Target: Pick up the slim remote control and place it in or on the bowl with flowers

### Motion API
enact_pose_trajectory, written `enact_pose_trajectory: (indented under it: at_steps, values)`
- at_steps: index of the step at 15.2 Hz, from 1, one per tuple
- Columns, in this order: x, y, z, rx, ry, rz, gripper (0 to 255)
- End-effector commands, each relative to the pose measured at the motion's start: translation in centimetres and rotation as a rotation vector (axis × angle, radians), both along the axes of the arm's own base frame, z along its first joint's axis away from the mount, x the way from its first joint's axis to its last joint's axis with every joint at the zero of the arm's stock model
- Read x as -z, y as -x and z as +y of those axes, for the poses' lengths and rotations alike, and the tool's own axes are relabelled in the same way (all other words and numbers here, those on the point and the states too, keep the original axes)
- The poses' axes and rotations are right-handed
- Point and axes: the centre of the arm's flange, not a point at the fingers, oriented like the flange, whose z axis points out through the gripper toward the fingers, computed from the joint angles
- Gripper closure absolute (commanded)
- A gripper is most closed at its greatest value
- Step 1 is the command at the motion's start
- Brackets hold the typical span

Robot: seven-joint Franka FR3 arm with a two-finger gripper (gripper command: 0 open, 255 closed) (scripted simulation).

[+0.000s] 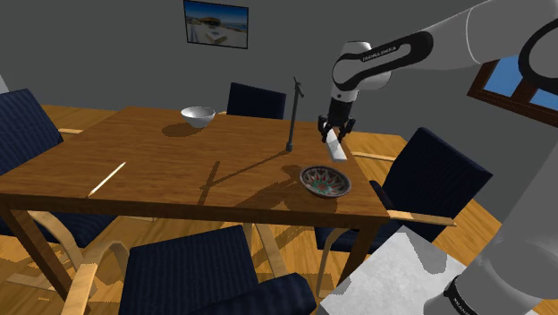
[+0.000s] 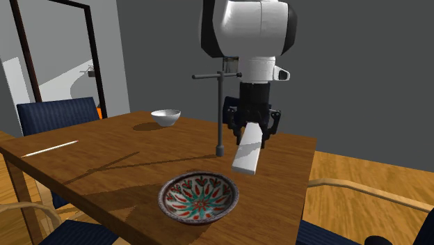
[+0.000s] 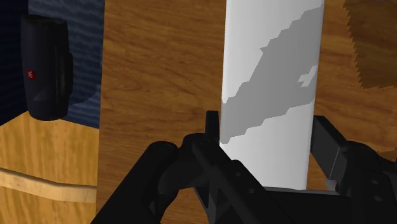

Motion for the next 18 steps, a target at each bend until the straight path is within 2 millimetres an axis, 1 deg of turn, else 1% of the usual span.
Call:
enact_pose_trajectory:
  at_steps: [1, 3, 4, 17, 18]
  values:
    - [-1.2, 0.0, 0.0, 0.000, 0.000, 0.000, 255]
    - [-2.2, 0.0, 0.0, 0.000, 0.000, 0.000, 255]
    - [-2.3, 0.0, 0.0, 0.000, 0.000, 0.000, 255]
    - [-2.8, 10.0, 14.0, 0.000, 0.000, 0.000, 255]
    - [-2.8, 10.9, 15.3, 0.000, 0.000, 0.000, 255]
